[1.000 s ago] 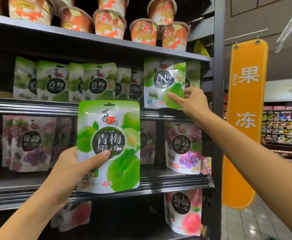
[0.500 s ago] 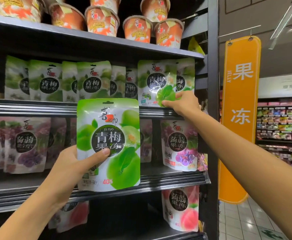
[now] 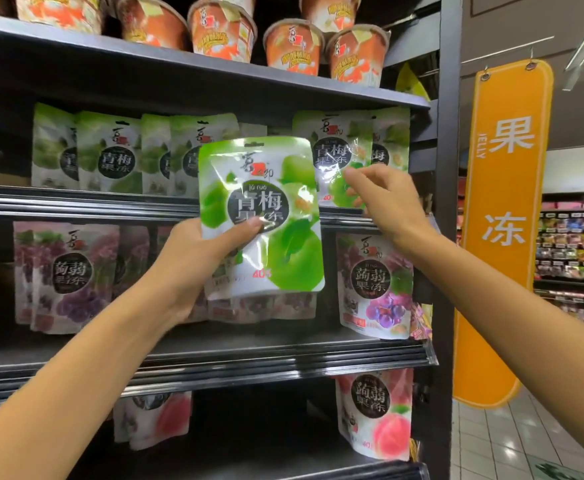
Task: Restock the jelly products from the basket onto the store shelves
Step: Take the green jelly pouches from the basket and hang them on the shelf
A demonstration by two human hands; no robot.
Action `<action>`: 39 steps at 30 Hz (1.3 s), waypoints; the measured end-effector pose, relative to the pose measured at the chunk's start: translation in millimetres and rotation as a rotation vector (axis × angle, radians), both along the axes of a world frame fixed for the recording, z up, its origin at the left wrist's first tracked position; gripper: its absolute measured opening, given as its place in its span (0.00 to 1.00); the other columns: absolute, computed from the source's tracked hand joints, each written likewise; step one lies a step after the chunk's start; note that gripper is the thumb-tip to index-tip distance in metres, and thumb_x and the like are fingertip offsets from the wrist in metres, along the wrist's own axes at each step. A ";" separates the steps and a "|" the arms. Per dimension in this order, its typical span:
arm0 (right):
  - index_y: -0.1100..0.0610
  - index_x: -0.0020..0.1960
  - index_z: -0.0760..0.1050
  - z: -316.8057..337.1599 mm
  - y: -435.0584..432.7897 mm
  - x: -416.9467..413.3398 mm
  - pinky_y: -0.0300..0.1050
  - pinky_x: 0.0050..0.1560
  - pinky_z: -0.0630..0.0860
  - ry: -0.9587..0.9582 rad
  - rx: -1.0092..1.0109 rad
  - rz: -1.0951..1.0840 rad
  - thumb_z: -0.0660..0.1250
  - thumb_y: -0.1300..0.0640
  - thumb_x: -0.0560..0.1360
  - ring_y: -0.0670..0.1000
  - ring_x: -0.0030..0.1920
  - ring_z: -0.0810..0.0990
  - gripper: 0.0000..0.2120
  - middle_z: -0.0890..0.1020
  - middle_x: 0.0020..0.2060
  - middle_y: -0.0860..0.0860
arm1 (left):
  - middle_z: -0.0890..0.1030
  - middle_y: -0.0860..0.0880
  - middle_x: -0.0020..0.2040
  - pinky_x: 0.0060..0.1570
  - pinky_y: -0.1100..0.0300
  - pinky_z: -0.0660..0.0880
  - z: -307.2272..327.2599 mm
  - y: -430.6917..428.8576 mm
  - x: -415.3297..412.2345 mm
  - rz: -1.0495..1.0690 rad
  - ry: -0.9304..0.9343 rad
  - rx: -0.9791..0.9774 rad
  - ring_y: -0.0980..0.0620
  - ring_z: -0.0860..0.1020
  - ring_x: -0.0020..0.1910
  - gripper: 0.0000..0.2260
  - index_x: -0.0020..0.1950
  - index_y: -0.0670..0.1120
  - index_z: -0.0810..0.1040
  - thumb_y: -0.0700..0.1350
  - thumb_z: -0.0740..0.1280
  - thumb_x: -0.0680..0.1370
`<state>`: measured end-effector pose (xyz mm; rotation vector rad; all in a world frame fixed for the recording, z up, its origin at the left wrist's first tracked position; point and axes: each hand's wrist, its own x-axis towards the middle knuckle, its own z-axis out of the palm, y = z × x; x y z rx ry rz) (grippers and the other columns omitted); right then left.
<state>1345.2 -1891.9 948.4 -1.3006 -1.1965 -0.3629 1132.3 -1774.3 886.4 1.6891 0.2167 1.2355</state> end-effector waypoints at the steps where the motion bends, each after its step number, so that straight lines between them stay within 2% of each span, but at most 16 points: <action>1: 0.54 0.49 0.79 -1.3 -2.8 -10.5 0.39 0.39 0.79 0.094 -0.126 0.210 0.65 0.42 0.78 0.49 0.41 0.84 0.15 0.85 0.39 0.49 | 0.87 0.47 0.46 0.37 0.63 0.80 9.8 -0.8 3.1 0.000 -0.005 -0.013 0.51 0.86 0.44 0.14 0.48 0.45 0.85 0.52 0.75 0.68; 3: 0.55 0.54 0.79 -6.1 -4.5 -26.1 0.46 0.42 0.83 0.184 -0.376 0.440 0.66 0.41 0.76 0.54 0.45 0.87 0.18 0.87 0.43 0.51 | 0.87 0.47 0.42 0.30 0.66 0.77 27.7 -1.0 10.5 0.018 -0.003 -0.026 0.53 0.85 0.37 0.09 0.46 0.45 0.84 0.49 0.75 0.72; 5: 0.58 0.56 0.79 -8.4 -0.7 -34.1 0.50 0.44 0.84 0.178 -0.436 0.478 0.71 0.49 0.76 0.55 0.47 0.87 0.14 0.87 0.47 0.52 | 0.87 0.48 0.40 0.27 0.69 0.75 44.0 -0.6 19.1 0.070 0.014 0.002 0.57 0.84 0.33 0.09 0.45 0.45 0.83 0.50 0.73 0.74; 6: 0.59 0.54 0.80 -5.5 0.7 -36.9 0.51 0.43 0.84 0.210 -0.405 0.470 0.72 0.53 0.75 0.54 0.46 0.87 0.12 0.87 0.46 0.52 | 0.87 0.47 0.43 0.31 0.69 0.76 51.5 -1.2 22.8 0.114 0.035 0.022 0.58 0.84 0.35 0.12 0.48 0.43 0.82 0.52 0.72 0.75; 8: 0.62 0.51 0.81 5.8 3.7 -37.9 0.51 0.42 0.84 0.324 -0.308 0.423 0.75 0.57 0.73 0.55 0.48 0.86 0.11 0.87 0.48 0.54 | 0.81 0.41 0.60 0.51 0.60 0.77 64.9 -2.7 28.0 0.242 0.100 0.035 0.54 0.81 0.54 0.28 0.64 0.36 0.75 0.59 0.67 0.78; 10: 0.65 0.52 0.81 18.9 8.1 -35.5 0.48 0.38 0.84 0.424 -0.221 0.387 0.76 0.58 0.71 0.56 0.48 0.85 0.14 0.85 0.50 0.56 | 0.75 0.38 0.65 0.52 0.52 0.72 74.0 -1.9 30.2 0.417 0.115 0.095 0.44 0.75 0.59 0.35 0.72 0.33 0.64 0.61 0.62 0.79; 12: 0.64 0.49 0.80 29.6 14.2 -33.6 0.44 0.31 0.81 0.460 -0.150 0.386 0.77 0.60 0.70 0.52 0.36 0.85 0.11 0.86 0.41 0.54 | 0.77 0.42 0.56 0.47 0.51 0.72 77.2 -0.4 29.0 0.558 0.024 0.275 0.43 0.75 0.54 0.27 0.67 0.37 0.68 0.58 0.62 0.80; 14: 0.63 0.51 0.79 37.5 21.6 -30.9 0.44 0.30 0.81 0.475 -0.105 0.368 0.77 0.60 0.71 0.51 0.31 0.84 0.12 0.85 0.41 0.54 | 0.76 0.47 0.58 0.56 0.53 0.72 74.1 -2.2 28.4 0.651 0.014 0.509 0.47 0.74 0.58 0.17 0.64 0.45 0.73 0.54 0.62 0.80; 17: 0.63 0.57 0.78 45.0 35.6 -23.9 0.46 0.31 0.82 0.442 -0.061 0.282 0.76 0.60 0.71 0.55 0.41 0.85 0.17 0.83 0.50 0.57 | 0.74 0.48 0.67 0.67 0.50 0.69 64.0 -3.8 34.3 0.641 0.112 0.768 0.49 0.72 0.65 0.15 0.68 0.50 0.74 0.50 0.61 0.82; 20: 0.60 0.53 0.80 43.7 49.3 -20.8 0.51 0.41 0.84 0.340 -0.020 0.187 0.76 0.57 0.72 0.55 0.47 0.85 0.12 0.84 0.48 0.53 | 0.70 0.51 0.73 0.71 0.48 0.65 54.6 -4.2 44.5 0.649 0.232 0.875 0.50 0.69 0.71 0.19 0.74 0.51 0.69 0.51 0.58 0.83; 24: 0.60 0.67 0.72 35.2 57.1 -17.6 0.53 0.61 0.77 0.235 -0.038 0.006 0.77 0.51 0.71 0.52 0.59 0.77 0.29 0.77 0.58 0.51 | 0.66 0.51 0.77 0.71 0.49 0.60 46.8 2.4 56.6 0.753 0.375 0.908 0.50 0.65 0.75 0.20 0.75 0.52 0.68 0.52 0.57 0.83; 27: 0.60 0.62 0.78 32.9 56.2 -11.1 0.51 0.60 0.77 0.126 -0.099 -0.053 0.76 0.47 0.71 0.52 0.57 0.80 0.26 0.81 0.58 0.51 | 0.66 0.52 0.76 0.71 0.50 0.58 39.1 7.9 60.7 0.834 0.389 0.974 0.51 0.63 0.75 0.20 0.75 0.52 0.68 0.53 0.57 0.82; 30: 0.62 0.62 0.77 32.8 49.6 -8.0 0.45 0.56 0.75 0.043 -0.075 -0.186 0.77 0.45 0.69 0.49 0.54 0.78 0.29 0.79 0.60 0.52 | 0.66 0.52 0.76 0.71 0.50 0.57 36.3 11.9 61.4 0.877 0.404 1.021 0.51 0.62 0.75 0.21 0.76 0.53 0.66 0.53 0.57 0.82; 32: 0.63 0.60 0.78 34.1 43.5 -6.5 0.51 0.58 0.79 0.010 -0.072 -0.222 0.78 0.47 0.69 0.53 0.53 0.82 0.26 0.82 0.57 0.57 | 0.65 0.52 0.77 0.72 0.49 0.57 36.1 12.7 61.5 0.871 0.428 1.017 0.49 0.61 0.74 0.21 0.76 0.54 0.65 0.54 0.56 0.83; 35: 0.56 0.51 0.82 34.6 32.0 -6.9 0.56 0.58 0.78 -0.039 -0.102 -0.290 0.77 0.47 0.70 0.55 0.51 0.84 0.16 0.85 0.49 0.56 | 0.63 0.52 0.77 0.72 0.49 0.55 36.2 10.8 62.4 0.862 0.457 0.999 0.47 0.59 0.74 0.22 0.77 0.53 0.63 0.54 0.55 0.83; 39: 0.48 0.50 0.82 30.1 23.5 -7.2 0.51 0.56 0.75 -0.061 -0.168 -0.440 0.77 0.46 0.69 0.52 0.53 0.82 0.12 0.85 0.48 0.49 | 0.62 0.52 0.77 0.71 0.49 0.55 36.2 7.2 65.9 0.868 0.491 0.993 0.46 0.57 0.73 0.23 0.77 0.53 0.62 0.55 0.55 0.82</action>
